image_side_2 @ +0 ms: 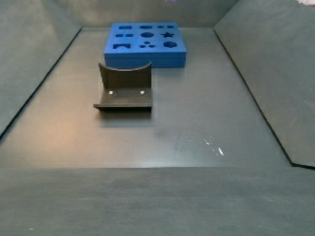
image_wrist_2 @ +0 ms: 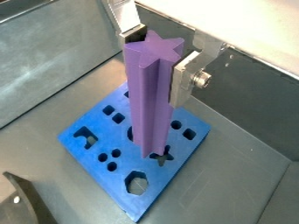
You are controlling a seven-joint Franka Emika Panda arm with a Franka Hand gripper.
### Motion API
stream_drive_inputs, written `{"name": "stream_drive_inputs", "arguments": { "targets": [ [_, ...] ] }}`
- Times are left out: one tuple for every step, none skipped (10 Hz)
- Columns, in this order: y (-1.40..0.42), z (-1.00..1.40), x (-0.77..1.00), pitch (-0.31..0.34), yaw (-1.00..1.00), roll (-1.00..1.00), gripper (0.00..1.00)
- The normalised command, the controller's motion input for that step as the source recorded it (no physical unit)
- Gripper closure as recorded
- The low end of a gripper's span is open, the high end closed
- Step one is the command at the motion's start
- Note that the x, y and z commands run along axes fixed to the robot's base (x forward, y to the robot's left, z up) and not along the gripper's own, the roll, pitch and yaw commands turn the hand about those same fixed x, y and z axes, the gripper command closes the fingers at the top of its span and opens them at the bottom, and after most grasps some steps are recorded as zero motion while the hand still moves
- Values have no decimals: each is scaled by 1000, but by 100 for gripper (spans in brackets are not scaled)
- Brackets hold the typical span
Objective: Insert the star object.
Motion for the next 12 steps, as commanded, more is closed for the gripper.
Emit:
{"name": "stream_drive_inputs", "arguments": {
  "targets": [
    [-120, -866, 26, 0, 914, 0, 100],
    [0, -897, 71, -3, 894, -59, 100],
    [-51, -934, 49, -14, 854, -34, 100],
    [-34, -820, 97, -39, 446, -4, 100],
    [-109, -689, 20, -50, 20, 0, 100],
    [-174, -600, 0, -96, 0, 0, 100],
    [-223, -617, 0, -107, 0, 0, 100],
    [-263, -583, 40, -84, 0, 11, 100],
    [-320, -489, 94, -57, 20, 9, 100],
    [-280, -377, 183, -1, 34, 19, 100],
    [-120, -351, 311, 0, 134, 93, 100],
    [-43, -363, 314, 27, 171, 157, 100]
  ]
}}
